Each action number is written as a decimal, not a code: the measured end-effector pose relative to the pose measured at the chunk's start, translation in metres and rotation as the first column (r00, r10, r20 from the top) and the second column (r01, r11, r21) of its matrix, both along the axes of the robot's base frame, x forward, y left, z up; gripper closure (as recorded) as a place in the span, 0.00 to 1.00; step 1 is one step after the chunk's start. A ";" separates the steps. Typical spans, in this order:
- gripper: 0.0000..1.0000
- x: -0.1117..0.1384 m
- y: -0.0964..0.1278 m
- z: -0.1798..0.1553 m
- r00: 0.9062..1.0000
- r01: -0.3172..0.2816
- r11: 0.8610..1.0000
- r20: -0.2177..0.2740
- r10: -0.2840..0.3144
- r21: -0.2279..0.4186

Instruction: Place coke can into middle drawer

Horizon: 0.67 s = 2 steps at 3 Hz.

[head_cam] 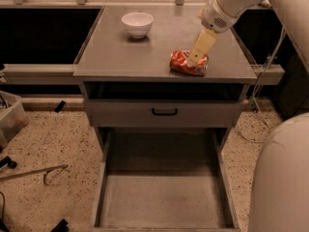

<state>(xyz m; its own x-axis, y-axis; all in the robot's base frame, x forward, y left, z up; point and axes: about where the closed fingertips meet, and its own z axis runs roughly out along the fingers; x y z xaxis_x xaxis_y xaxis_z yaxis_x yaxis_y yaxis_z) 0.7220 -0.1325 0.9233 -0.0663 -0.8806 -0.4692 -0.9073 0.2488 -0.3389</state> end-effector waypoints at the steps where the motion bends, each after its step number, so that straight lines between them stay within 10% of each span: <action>1: 0.00 0.009 0.009 -0.012 1.000 -0.015 1.000 -0.019 0.015 0.005; 2: 0.00 0.012 0.010 -0.029 0.999 -0.013 1.000 -0.050 0.013 0.010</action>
Offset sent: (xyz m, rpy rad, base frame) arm 0.0135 0.0069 -0.0413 0.0155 0.0779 0.0058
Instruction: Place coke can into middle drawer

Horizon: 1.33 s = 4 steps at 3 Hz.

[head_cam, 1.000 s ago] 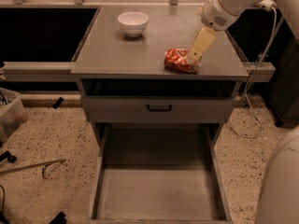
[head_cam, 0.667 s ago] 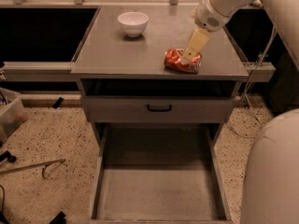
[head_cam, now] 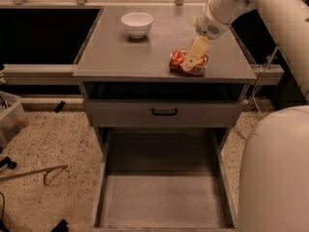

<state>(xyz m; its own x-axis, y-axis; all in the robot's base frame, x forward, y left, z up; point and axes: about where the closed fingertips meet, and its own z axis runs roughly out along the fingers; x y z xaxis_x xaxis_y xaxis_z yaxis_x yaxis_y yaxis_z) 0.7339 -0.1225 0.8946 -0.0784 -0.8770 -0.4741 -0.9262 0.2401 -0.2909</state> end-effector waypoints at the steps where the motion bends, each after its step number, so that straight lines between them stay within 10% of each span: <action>1: 0.00 0.001 -0.006 -0.014 0.999 0.016 1.000 -0.029 -0.016 0.002; 4: 0.00 -0.002 -0.014 -0.038 0.996 0.040 0.999 -0.081 -0.039 0.005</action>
Offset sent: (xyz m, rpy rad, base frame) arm -0.0012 -0.0215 -0.0328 0.0093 0.0750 -0.0532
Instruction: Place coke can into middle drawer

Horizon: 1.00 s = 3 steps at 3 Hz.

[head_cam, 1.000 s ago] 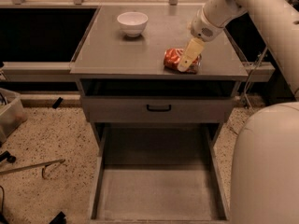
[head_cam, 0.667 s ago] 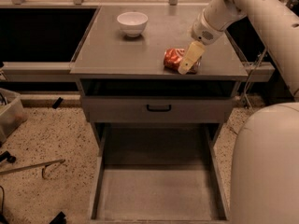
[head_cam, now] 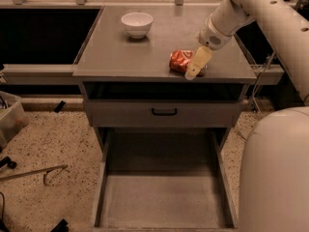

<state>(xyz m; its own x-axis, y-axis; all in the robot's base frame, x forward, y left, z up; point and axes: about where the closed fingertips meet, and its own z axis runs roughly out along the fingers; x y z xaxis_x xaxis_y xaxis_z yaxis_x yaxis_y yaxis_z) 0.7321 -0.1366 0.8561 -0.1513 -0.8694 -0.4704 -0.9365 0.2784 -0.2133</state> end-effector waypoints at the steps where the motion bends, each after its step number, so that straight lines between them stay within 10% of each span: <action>1: 0.00 -0.003 -0.001 -0.008 1.000 0.003 1.000 -0.018 -0.003 0.000; 3: 0.42 -0.003 -0.001 -0.009 1.000 0.003 1.000 -0.018 -0.003 0.000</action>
Offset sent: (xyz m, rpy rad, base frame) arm -0.0023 -0.0012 -0.0074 -0.0004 0.0157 -0.0030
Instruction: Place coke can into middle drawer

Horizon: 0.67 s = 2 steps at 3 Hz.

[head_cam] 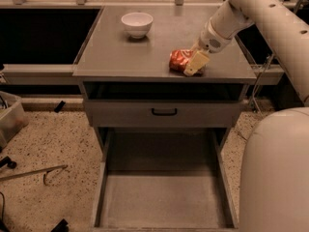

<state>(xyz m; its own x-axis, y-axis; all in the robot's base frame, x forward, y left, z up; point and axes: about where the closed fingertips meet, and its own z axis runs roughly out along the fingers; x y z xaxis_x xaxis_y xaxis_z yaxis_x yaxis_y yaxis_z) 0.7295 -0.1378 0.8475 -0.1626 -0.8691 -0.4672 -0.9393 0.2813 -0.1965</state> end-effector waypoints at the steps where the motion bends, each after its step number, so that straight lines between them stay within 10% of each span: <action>1: 0.65 0.000 0.000 0.000 1.000 0.000 1.000 0.000 0.000 0.000; 2: 0.88 -0.018 0.000 0.004 1.000 -0.009 1.000 0.014 0.009 -0.006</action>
Offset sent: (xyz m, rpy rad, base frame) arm -0.1102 0.0019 0.0198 -0.0324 -0.0862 0.0422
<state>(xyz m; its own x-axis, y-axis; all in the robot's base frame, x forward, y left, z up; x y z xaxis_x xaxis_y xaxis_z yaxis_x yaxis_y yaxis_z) 0.7114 -0.1377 0.8516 -0.1476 -0.8734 -0.4640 -0.9389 0.2712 -0.2118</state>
